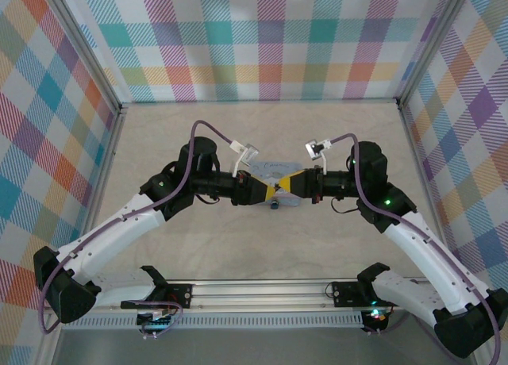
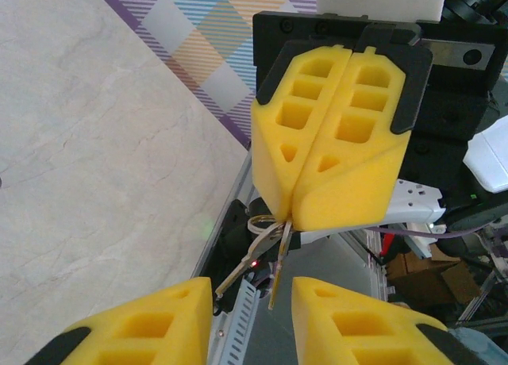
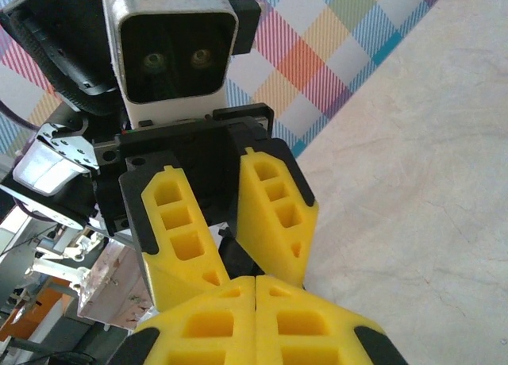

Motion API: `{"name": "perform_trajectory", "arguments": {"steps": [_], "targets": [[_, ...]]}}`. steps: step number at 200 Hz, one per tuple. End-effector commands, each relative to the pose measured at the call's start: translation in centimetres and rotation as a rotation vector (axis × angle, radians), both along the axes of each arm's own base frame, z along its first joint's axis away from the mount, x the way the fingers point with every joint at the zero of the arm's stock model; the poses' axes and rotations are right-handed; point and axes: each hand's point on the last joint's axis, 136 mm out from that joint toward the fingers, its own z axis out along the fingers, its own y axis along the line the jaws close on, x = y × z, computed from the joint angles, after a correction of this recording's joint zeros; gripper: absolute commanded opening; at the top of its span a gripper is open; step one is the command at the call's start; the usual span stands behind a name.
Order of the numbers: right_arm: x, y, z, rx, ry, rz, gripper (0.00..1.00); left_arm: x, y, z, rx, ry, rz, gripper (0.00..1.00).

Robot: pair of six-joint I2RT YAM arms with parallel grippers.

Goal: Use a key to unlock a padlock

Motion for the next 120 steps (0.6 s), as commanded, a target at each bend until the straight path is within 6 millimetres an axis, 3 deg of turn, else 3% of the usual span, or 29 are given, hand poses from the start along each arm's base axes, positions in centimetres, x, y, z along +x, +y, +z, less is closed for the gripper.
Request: {"name": "perform_trajectory", "arguments": {"steps": [1,74,120], "targets": [[-0.6,-0.1,1.3,0.034,-0.042,0.024,0.0,-0.3,-0.2,0.7,-0.031,-0.021,-0.02,0.34],[-1.1,-0.1,2.0,0.064,-0.044,0.046,0.0,-0.3,-0.2,1.5,-0.065,-0.038,-0.02,0.27],[-1.2,-0.3,2.5,0.062,-0.054,0.042,0.0,0.2,1.5,1.9,-0.088,-0.064,0.05,0.35]]}}
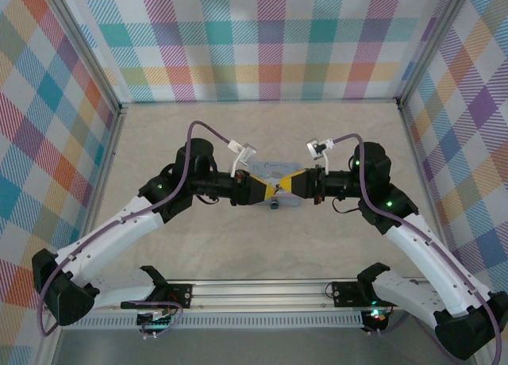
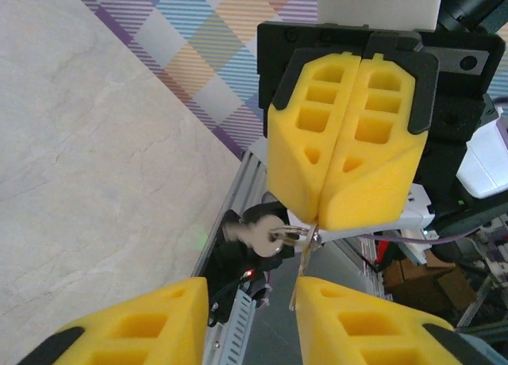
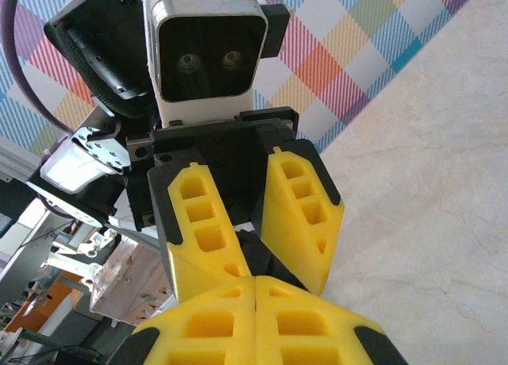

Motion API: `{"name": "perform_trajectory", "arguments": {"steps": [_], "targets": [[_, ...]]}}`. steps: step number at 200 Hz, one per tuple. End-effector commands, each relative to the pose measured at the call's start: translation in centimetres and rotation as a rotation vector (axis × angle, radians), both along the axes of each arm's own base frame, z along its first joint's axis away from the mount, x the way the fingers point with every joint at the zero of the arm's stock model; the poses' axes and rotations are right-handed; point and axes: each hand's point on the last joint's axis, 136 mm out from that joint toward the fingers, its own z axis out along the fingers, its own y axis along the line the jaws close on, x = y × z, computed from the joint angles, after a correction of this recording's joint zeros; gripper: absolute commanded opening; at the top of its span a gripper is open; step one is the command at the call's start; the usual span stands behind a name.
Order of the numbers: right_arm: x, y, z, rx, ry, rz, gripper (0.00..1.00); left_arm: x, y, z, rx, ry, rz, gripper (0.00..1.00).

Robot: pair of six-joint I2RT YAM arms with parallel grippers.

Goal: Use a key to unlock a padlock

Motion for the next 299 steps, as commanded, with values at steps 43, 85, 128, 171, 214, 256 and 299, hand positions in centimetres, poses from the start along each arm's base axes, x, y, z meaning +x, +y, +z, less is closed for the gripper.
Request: {"name": "perform_trajectory", "arguments": {"steps": [43,85,128,171,214,256,299], "targets": [[-0.4,-0.3,1.9,0.028,-0.041,0.004,0.0,-0.1,1.2,1.4,-0.075,-0.055,0.033,0.32],[-0.3,-0.1,2.1,0.044,-0.035,0.009,0.0,-0.6,0.5,2.1,-0.104,-0.044,-0.021,0.37],[0.0,-0.1,2.1,0.057,-0.034,0.004,0.0,-1.0,-0.5,1.9,-0.091,-0.03,-0.062,0.35],[0.1,0.0,1.9,0.052,-0.029,0.003,0.0,-1.1,-0.7,2.2,-0.098,-0.034,-0.069,0.2],[0.5,0.0,1.1,0.033,-0.021,-0.013,0.0,-1.2,-0.4,2.9,-0.109,-0.047,-0.055,0.33],[0.5,-0.1,1.0,0.026,-0.026,-0.027,0.0,-1.5,-0.1,3.5,-0.13,-0.051,-0.054,0.33],[0.6,-0.2,0.9,0.028,-0.021,-0.033,0.0,-1.5,-0.3,3.5,-0.134,-0.041,-0.059,0.31]]}}
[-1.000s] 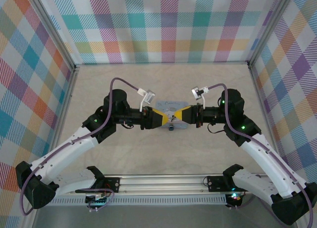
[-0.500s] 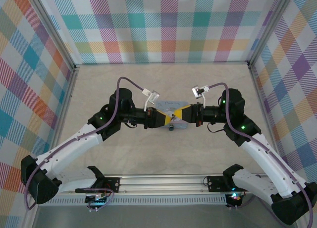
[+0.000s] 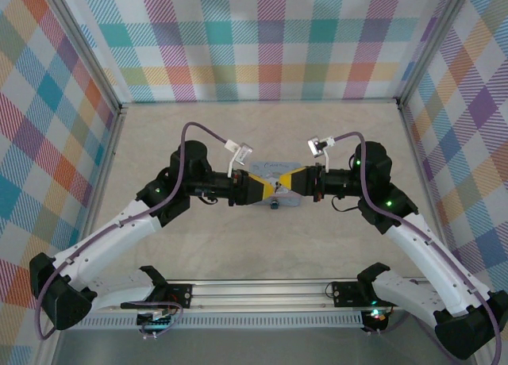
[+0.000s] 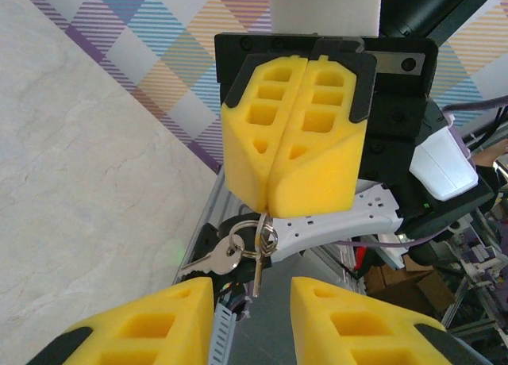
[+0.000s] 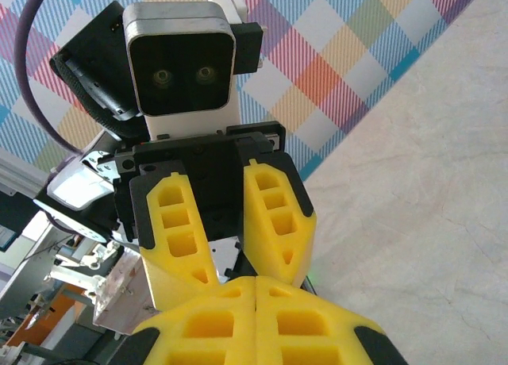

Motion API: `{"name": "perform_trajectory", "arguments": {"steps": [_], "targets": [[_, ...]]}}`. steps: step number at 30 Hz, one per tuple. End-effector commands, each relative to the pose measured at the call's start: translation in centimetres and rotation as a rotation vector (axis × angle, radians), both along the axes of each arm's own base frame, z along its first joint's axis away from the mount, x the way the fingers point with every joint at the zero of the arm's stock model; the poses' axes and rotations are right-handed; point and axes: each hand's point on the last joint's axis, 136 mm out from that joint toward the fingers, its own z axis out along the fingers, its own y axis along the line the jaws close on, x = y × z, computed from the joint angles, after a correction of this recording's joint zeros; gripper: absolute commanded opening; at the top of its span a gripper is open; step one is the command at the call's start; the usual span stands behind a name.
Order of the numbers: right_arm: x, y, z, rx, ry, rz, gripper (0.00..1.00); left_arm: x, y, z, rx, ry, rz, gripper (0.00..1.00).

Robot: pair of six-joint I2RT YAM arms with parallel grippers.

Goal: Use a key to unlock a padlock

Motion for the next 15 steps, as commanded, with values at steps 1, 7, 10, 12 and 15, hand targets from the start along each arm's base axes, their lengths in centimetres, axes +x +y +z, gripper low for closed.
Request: {"name": "perform_trajectory", "arguments": {"steps": [1,7,10,12,15], "targets": [[0.0,-0.2,0.4,0.008,-0.033,-0.009,0.0,-0.7,-0.2,2.2,-0.057,-0.041,-0.024,0.31],[0.3,-0.1,0.2,0.007,-0.023,-0.013,0.0,-1.1,-0.9,2.4,-0.067,-0.034,-0.052,0.25],[0.4,-0.1,0.0,0.006,-0.021,-0.015,0.0,-1.2,-1.1,2.4,-0.067,-0.035,-0.058,0.23],[0.4,-0.1,0.0,0.006,-0.021,-0.017,0.0,-1.2,-1.2,2.3,-0.062,-0.03,-0.061,0.23],[0.5,-0.1,0.0,0.005,-0.025,-0.022,0.0,-1.3,-1.4,2.2,-0.061,-0.028,-0.066,0.2]]}}
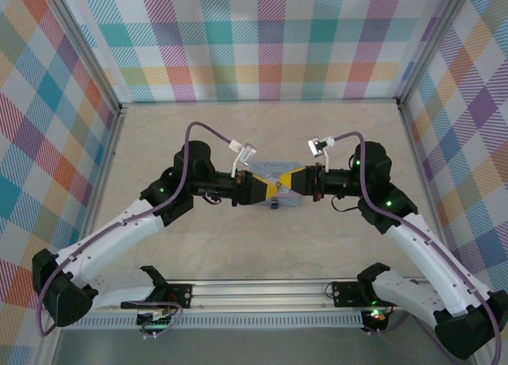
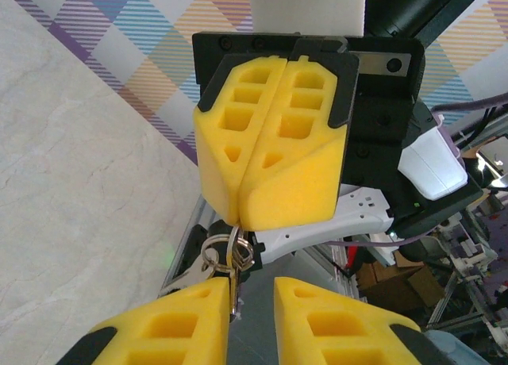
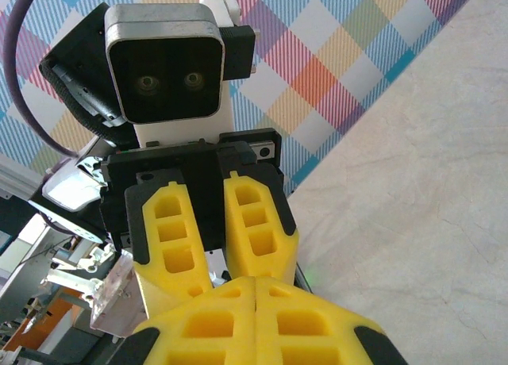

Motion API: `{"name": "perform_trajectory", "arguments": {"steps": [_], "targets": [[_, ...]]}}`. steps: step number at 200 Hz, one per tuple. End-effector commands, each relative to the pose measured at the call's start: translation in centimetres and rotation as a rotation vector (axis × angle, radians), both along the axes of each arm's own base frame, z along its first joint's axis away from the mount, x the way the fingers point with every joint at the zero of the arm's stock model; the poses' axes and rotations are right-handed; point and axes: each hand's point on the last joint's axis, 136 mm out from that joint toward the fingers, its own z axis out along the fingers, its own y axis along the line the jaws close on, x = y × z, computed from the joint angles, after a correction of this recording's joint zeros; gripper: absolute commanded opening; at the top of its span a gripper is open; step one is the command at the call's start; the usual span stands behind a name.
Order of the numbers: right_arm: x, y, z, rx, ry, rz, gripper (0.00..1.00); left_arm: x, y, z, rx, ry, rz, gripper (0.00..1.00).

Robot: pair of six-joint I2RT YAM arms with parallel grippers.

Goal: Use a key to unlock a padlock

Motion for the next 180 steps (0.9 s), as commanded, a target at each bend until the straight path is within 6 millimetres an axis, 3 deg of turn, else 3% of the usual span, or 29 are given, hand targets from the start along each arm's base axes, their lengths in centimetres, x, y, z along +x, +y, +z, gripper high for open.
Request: {"name": "perform_trajectory", "arguments": {"steps": [1,18,50,143,180], "targets": [[0.4,-0.1,0.1,0.006,-0.023,-0.015,0.0,-0.8,-0.5,2.0,-0.044,-0.033,-0.039,0.2],[0.5,0.0,-0.1,0.006,-0.018,-0.014,0.0,-0.7,-0.7,1.8,-0.039,-0.033,-0.036,0.27],[0.4,-0.1,0.1,0.011,-0.024,-0.017,0.0,-0.4,-0.9,1.1,-0.016,-0.02,-0.031,0.29],[0.6,-0.4,0.1,0.01,-0.038,-0.051,0.0,-0.7,-0.5,0.4,0.028,-0.03,-0.024,0.0],[0.6,-0.6,-0.3,0.003,-0.036,-0.056,0.0,-1.0,0.1,0.4,0.053,-0.049,-0.017,0.0]]}}
